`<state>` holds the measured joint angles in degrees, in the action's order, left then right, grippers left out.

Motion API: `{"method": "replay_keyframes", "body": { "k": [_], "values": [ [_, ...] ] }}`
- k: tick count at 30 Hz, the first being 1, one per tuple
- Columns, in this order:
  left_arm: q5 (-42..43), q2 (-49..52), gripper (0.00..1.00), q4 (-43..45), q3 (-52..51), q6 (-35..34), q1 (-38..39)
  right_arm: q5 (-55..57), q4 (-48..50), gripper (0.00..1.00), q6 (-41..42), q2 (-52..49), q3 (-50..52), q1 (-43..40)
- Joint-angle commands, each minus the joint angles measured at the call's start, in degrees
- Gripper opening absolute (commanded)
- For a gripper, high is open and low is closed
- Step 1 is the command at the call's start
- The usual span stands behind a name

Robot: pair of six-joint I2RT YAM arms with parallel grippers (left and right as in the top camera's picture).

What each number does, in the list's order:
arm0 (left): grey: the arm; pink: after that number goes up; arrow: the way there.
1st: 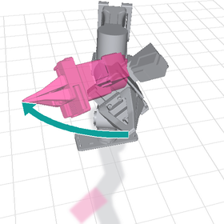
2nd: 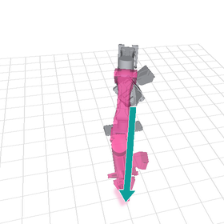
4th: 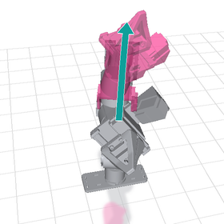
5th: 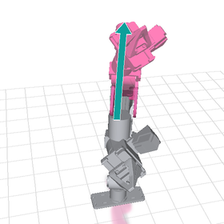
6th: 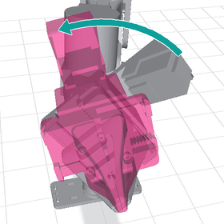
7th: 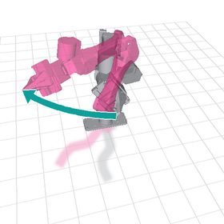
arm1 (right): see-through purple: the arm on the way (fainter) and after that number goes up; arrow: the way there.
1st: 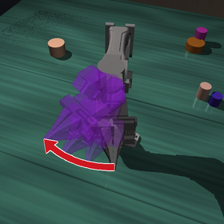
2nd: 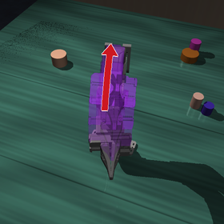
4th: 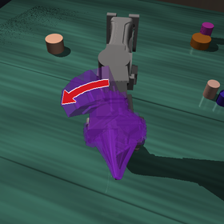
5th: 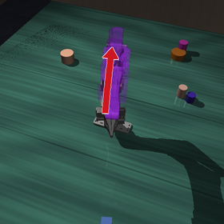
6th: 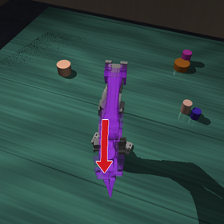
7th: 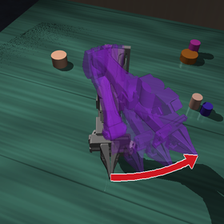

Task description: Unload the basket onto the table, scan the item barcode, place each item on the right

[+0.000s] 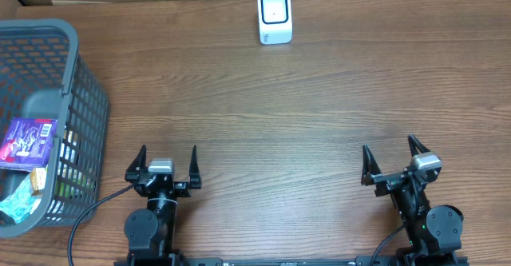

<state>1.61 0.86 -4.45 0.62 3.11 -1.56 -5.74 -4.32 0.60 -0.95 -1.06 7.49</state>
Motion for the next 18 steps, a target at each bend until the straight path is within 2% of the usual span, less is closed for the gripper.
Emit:
{"method": "replay_keyframes", "body": {
  "k": [1,6,10,18],
  "values": [
    [2.1,-0.6,1.0,0.0,0.0,-2.1,-0.3,-3.7,0.8,1.0,-0.2,-0.1,0.6,-0.3],
    [2.9,-0.6,1.0,-3.7,2.9,-2.0,-0.3,-8.6,1.8,1.0,-0.2,-0.1,0.3,-0.3],
    [2.9,-0.1,1.0,-10.3,9.4,-2.0,-0.3,-10.4,1.9,1.0,-0.2,-0.5,-1.5,-0.3],
    [4.5,6.3,1.0,-16.8,20.7,-3.3,-0.3,-12.2,1.2,1.0,-0.2,-7.0,-9.9,-0.3]
  ]
}}
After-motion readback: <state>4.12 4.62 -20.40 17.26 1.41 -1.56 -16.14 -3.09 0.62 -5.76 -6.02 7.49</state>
